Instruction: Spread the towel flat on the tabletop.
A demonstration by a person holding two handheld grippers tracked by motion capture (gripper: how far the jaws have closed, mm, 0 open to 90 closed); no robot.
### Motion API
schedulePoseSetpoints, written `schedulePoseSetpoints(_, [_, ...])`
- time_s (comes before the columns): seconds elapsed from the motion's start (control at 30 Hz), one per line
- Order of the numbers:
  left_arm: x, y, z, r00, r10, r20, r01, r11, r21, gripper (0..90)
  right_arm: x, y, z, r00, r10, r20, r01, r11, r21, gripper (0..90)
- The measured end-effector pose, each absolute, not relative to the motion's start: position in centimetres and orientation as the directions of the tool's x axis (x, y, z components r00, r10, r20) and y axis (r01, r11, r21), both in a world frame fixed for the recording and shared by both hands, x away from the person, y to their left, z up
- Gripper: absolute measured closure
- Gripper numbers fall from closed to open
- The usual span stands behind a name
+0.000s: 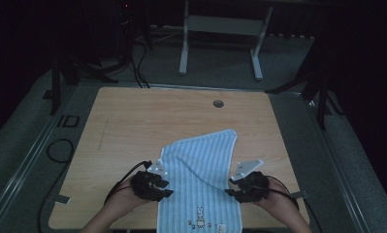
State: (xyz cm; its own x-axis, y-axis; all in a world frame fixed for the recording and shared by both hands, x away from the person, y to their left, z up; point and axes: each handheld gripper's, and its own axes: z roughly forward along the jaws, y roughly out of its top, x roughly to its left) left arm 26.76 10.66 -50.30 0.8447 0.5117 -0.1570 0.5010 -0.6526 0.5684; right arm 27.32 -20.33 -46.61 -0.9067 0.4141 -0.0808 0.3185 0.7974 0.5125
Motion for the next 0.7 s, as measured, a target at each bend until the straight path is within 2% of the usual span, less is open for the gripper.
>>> schedulePoseSetpoints(0.03, [27.1, 9.8, -51.1, 0.852, 0.496, -0.171, 0.498, -0.665, 0.556, 60.3, 28.7, -19.4, -47.3, -0.912, 0.401, -0.090, 0.306, 0.808, 0.503, 71.3])
schedulePoseSetpoints(0.07, [27.3, 9.4, -51.6, 0.846, 0.503, -0.177, 0.509, -0.662, 0.550, 60.3, 29.4, -19.1, -47.4, -0.908, 0.408, -0.089, 0.314, 0.807, 0.500, 76.0])
schedulePoseSetpoints(0.17, [27.6, 8.8, -52.5, 0.849, 0.505, -0.153, 0.503, -0.688, 0.524, 60.2, 32.0, -18.2, -48.3, -0.899, 0.436, -0.036, 0.366, 0.796, 0.481, 76.0])
schedulePoseSetpoints(0.23, [27.7, 8.7, -52.7, 0.845, 0.513, -0.150, 0.507, -0.681, 0.528, 60.1, 32.7, -17.5, -49.0, -0.902, 0.428, -0.057, 0.356, 0.812, 0.463, 70.9])
schedulePoseSetpoints(0.33, [28.6, 9.3, -52.5, 0.832, 0.543, -0.111, 0.510, -0.672, 0.537, 58.8, 33.7, -17.1, -49.9, -0.894, 0.444, -0.063, 0.373, 0.814, 0.445, 68.9])
schedulePoseSetpoints(0.53, [30.0, 10.1, -52.8, 0.803, 0.592, -0.067, 0.535, -0.666, 0.520, 56.8, 36.0, -17.7, -51.5, -0.860, 0.503, -0.089, 0.435, 0.811, 0.391, 68.9])
schedulePoseSetpoints(0.6, [30.3, 10.1, -53.2, 0.799, 0.596, -0.079, 0.548, -0.668, 0.503, 57.0, 36.4, -17.8, -52.1, -0.860, 0.503, -0.088, 0.442, 0.819, 0.364, 68.9])
schedulePoseSetpoints(0.67, [30.3, 10.0, -53.4, 0.800, 0.596, -0.069, 0.543, -0.670, 0.507, 59.6, 36.6, -17.8, -52.3, -0.858, 0.508, -0.080, 0.448, 0.814, 0.369, 71.0])
schedulePoseSetpoints(0.7, [30.1, 9.8, -53.4, 0.797, 0.603, -0.035, 0.534, -0.677, 0.506, 59.6, 36.8, -17.9, -52.4, -0.857, 0.513, -0.055, 0.459, 0.807, 0.370, 73.3])
